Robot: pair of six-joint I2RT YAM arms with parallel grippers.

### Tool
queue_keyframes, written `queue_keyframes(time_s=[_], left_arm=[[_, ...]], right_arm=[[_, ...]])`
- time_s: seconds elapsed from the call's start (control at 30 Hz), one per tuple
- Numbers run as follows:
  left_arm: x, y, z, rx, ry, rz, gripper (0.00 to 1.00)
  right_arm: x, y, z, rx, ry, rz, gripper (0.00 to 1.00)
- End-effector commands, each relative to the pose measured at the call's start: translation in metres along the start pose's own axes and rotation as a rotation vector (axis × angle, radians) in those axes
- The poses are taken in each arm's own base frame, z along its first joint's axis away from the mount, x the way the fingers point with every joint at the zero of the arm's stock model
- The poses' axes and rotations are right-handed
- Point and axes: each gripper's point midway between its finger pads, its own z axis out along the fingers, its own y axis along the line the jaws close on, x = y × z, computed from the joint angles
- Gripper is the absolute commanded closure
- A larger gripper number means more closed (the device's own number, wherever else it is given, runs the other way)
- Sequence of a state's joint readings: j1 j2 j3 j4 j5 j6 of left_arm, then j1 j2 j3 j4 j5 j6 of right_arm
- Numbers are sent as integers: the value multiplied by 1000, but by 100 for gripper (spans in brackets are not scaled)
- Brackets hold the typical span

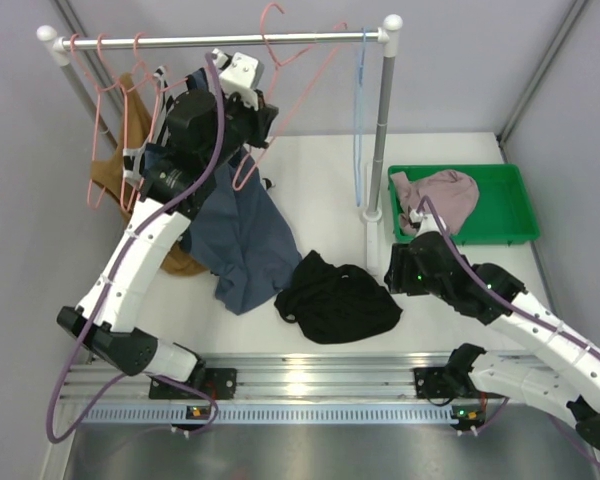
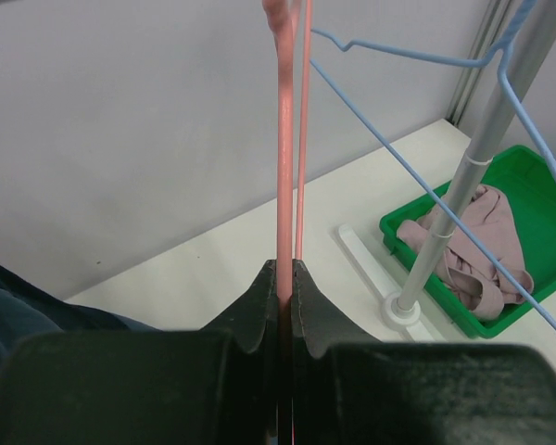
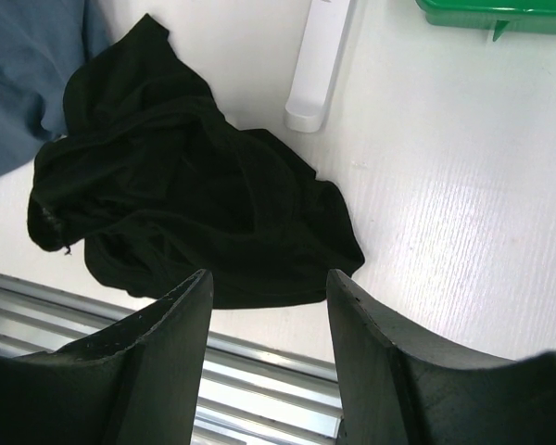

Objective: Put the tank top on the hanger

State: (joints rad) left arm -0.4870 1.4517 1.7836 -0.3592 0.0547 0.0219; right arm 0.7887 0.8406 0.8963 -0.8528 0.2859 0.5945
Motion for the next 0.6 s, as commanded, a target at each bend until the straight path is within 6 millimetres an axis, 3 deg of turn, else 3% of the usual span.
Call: queue_keyframes(time_s=[0.0, 0.23, 0.37, 0.43, 0.47, 0.53, 0.57], left_arm=[[-34, 3, -15, -12, -101, 14, 100], [-11, -1, -36, 1, -30, -2, 100], [-3, -4, -67, 1, -13, -20, 100], [18, -10, -76, 19, 45, -66, 100], [17, -15, -90, 42, 39, -79, 100], [41, -22, -100, 67, 89, -116, 100], [44, -27, -115, 84, 95, -123, 100]], right_arm=[[-10, 2, 2, -7, -34, 10, 48], [-7, 3, 5, -7, -23, 4, 47], [-6, 6, 10, -15, -15, 0, 47], [-3, 8, 14, -21, -5, -1, 48], [-3, 8, 15, -22, -7, -1, 47], [0, 8, 20, -24, 0, 2, 48], [4, 8, 22, -21, 9, -1, 49]])
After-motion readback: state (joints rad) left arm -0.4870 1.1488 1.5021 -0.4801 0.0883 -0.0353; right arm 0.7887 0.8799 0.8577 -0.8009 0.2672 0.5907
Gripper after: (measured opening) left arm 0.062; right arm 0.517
